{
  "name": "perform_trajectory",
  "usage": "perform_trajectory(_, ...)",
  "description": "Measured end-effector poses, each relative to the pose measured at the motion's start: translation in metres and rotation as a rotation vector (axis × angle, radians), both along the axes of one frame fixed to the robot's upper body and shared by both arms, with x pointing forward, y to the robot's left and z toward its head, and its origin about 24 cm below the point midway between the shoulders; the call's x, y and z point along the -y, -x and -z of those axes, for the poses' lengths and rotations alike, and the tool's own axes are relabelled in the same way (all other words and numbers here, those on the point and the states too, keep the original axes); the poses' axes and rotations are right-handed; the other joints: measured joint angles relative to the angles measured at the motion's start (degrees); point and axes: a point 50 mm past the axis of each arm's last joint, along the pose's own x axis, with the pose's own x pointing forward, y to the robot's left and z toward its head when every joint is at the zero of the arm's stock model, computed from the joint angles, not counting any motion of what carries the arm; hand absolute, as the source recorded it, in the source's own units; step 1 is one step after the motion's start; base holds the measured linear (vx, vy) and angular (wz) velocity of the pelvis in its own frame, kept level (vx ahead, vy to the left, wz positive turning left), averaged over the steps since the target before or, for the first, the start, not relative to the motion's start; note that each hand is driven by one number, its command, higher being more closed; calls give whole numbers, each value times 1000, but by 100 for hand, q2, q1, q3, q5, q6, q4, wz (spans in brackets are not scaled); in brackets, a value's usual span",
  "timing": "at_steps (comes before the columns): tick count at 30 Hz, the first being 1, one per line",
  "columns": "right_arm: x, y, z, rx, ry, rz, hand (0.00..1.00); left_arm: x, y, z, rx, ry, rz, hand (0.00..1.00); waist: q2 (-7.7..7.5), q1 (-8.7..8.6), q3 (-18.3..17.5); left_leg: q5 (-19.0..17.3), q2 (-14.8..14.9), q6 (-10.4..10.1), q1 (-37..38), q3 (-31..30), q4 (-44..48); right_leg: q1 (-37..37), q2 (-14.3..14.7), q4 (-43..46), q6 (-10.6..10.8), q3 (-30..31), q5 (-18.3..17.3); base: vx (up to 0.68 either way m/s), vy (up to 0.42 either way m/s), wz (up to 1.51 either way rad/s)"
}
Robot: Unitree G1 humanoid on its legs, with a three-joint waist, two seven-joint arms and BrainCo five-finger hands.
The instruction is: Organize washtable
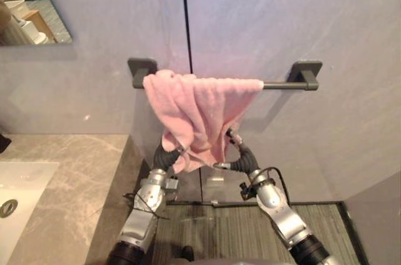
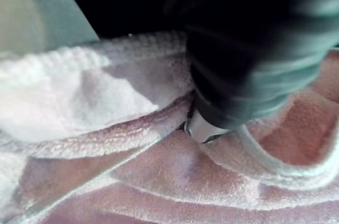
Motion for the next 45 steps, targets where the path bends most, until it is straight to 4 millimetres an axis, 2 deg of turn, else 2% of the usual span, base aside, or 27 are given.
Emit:
perform_trajectory(4,7,-2,-3,26,-8,82,0,3,0,0,3,22,-9,100,-9,-1,-5,0,4,0,2,-1,0,3,1,0,0,0,0,0,0,0)
perform_trajectory(13,7,7,-7,48,-36,138,0,-1,5,-4,17,64,-61,100,-33,-15,-9,-2,5,-3,71,14,-1,76,-3,-37,0,0,0,0,0,0)
perform_trajectory(21,6,7,-6,35,-43,112,0,1,5,-4,17,64,-50,100,-41,-13,-14,-4,42,-6,72,43,-3,86,-2,-101,-4,24,25,0,-2,-1)
perform_trajectory(29,9,8,-6,19,-125,108,0,-1,5,-3,16,60,-54,100,-66,-18,-30,-6,9,-7,92,106,-1,92,4,-112,-7,68,47,0,0,-2)
perform_trajectory(45,7,27,-11,54,-221,131,0,-9,10,1,3,68,-98,100,-65,-31,-35,-20,5,-20,152,254,-8,105,-4,-191,24,201,109,-13,0,-4)
